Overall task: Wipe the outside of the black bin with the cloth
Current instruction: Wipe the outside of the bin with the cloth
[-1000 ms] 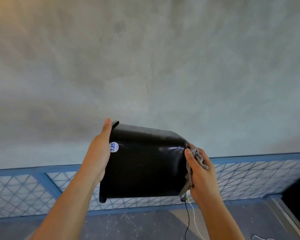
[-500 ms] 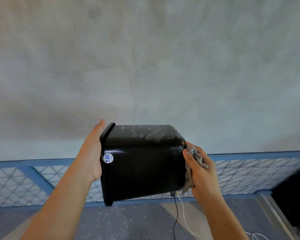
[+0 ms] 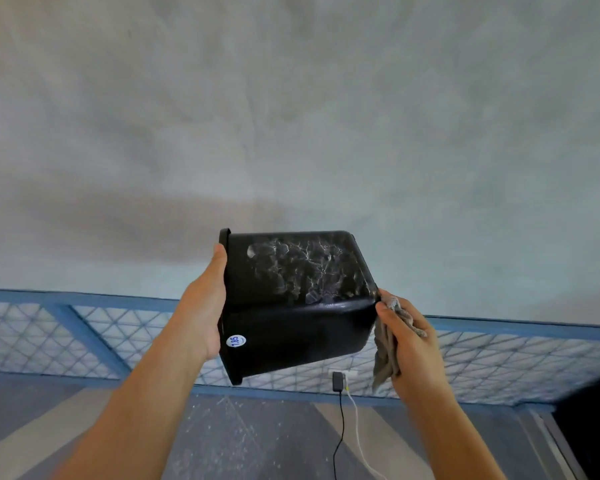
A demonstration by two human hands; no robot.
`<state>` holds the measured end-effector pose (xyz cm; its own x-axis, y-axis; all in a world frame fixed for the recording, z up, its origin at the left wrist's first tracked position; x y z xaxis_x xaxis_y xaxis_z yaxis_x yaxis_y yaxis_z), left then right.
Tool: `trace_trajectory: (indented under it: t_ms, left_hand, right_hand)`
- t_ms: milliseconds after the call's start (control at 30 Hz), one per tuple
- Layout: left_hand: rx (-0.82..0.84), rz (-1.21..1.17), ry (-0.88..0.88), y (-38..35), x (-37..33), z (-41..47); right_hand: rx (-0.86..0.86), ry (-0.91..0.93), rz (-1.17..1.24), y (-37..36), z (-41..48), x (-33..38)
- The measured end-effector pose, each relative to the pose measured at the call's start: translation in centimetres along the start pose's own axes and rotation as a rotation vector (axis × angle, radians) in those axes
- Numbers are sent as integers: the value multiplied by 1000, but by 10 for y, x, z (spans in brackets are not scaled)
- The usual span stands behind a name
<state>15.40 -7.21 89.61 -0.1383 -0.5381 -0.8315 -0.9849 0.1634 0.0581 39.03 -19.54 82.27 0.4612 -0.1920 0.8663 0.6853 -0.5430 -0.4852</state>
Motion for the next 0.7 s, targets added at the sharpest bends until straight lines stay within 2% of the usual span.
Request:
trace_trajectory:
  t_ms: [233,533,700]
  left_hand:
    - [140,83,-33,2,10,6]
    - [-86,26,-40,-32,-1,-11]
    - [-80,71,-117,-32,-12,-15]
  right_hand:
    - [6,-50,18,13,12,9]
    - [47,-111,-51,24,22,21]
    - [-174,37,-130,33,32,40]
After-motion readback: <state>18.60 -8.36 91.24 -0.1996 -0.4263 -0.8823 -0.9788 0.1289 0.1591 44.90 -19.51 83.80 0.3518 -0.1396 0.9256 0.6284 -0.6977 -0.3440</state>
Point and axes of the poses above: each hand's wrist, its own z-axis towards the middle knuckle, its own y-axis out of the back of the hand, x = y × z, the point moved 2 cm from there along z, towards the middle knuckle, and after that the axes turned 14 degrees about z, right-handed, at the moved point
